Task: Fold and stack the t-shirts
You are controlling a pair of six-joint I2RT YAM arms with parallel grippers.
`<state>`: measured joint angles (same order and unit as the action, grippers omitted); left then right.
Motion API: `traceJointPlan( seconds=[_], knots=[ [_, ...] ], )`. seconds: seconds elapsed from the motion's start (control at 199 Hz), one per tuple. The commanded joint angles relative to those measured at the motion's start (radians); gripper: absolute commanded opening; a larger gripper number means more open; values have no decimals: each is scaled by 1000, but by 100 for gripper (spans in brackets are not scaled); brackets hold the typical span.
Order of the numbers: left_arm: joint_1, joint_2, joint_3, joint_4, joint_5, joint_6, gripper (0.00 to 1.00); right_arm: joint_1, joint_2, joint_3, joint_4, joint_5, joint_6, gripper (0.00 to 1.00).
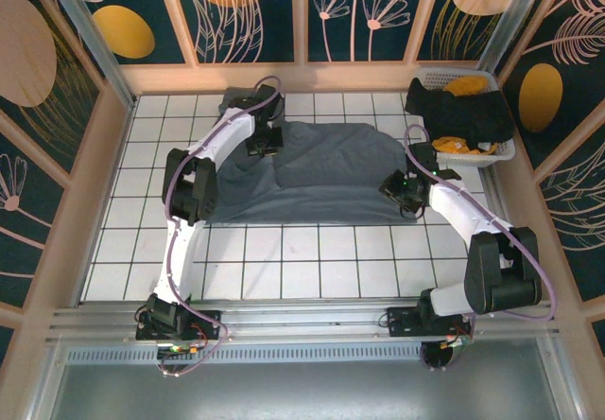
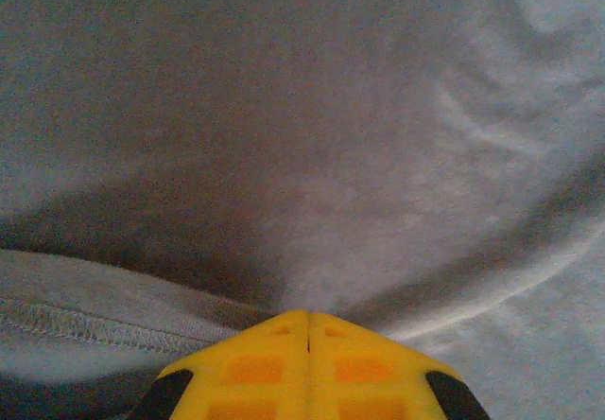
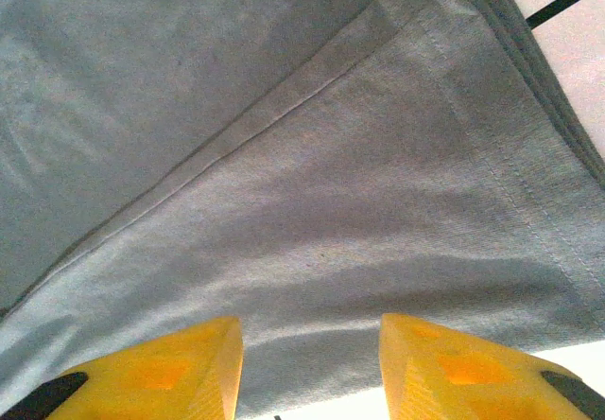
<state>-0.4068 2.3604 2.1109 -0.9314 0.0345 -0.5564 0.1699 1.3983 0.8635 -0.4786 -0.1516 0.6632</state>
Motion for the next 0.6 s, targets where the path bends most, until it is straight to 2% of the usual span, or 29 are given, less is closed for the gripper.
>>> traceJointPlan(
  seconds=[0.0, 0.05, 0.181, 0.301, 0.396, 0.491, 0.597],
  knots=[
    [-6, 33, 32, 41, -12, 28, 0, -5, 3, 9, -31, -6, -1, 43],
    [-6, 34, 35, 56, -16, 31, 1, -5, 6, 12, -34, -6, -4, 43],
    [-6, -30, 31, 106, -88, 37, 40, -4, 10, 12, -35, -12, -5, 43],
    [-1, -157, -37, 128, -239, 3, 60, -1, 15, 14, -36, -19, -5, 43],
    [42, -255, -152, 145, -260, -58, 60, 7, 21, 20, -24, -34, -15, 43],
    [124, -297, -278, 144, -184, -117, 58, 37, 23, 30, 13, -69, -44, 43],
    [185, -331, -397, 213, -110, -67, 58, 85, 32, 51, 77, -132, -94, 44]
  ],
)
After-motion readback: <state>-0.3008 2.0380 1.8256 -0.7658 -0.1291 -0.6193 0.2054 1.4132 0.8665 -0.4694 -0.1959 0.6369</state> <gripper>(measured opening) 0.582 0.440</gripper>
